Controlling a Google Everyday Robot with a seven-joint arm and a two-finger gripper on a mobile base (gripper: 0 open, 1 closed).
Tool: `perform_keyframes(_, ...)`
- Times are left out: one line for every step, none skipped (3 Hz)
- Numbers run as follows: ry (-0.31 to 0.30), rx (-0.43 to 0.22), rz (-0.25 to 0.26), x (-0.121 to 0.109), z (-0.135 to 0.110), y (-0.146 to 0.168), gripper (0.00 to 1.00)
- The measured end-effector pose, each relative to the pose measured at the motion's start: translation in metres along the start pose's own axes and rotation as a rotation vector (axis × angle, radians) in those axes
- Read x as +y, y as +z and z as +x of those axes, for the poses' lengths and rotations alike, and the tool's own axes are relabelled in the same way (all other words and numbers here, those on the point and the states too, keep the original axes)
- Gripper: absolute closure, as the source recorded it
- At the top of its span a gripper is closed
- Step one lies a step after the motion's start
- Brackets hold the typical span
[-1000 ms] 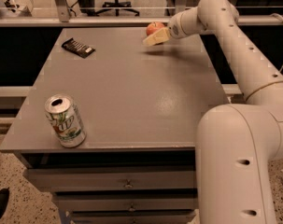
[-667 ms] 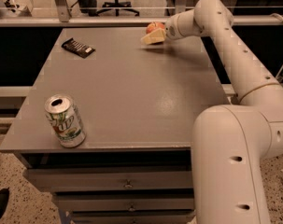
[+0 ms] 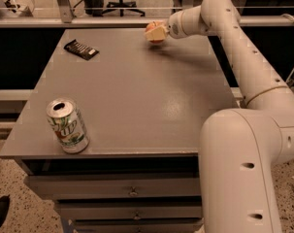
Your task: Move apple near rxbar chocolate
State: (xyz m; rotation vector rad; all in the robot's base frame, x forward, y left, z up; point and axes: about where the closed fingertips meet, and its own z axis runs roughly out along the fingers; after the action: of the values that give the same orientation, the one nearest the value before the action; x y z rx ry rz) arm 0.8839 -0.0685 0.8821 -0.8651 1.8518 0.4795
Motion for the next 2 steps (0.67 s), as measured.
perform_keyframes(-0.013, -0.041, -0.062, 0.0303, -0.0255, -0.0210, 0.88)
perform_keyframes(-0.012, -0.036, -0.070, 0.0349, -0.0237, -0.0161, 1.00)
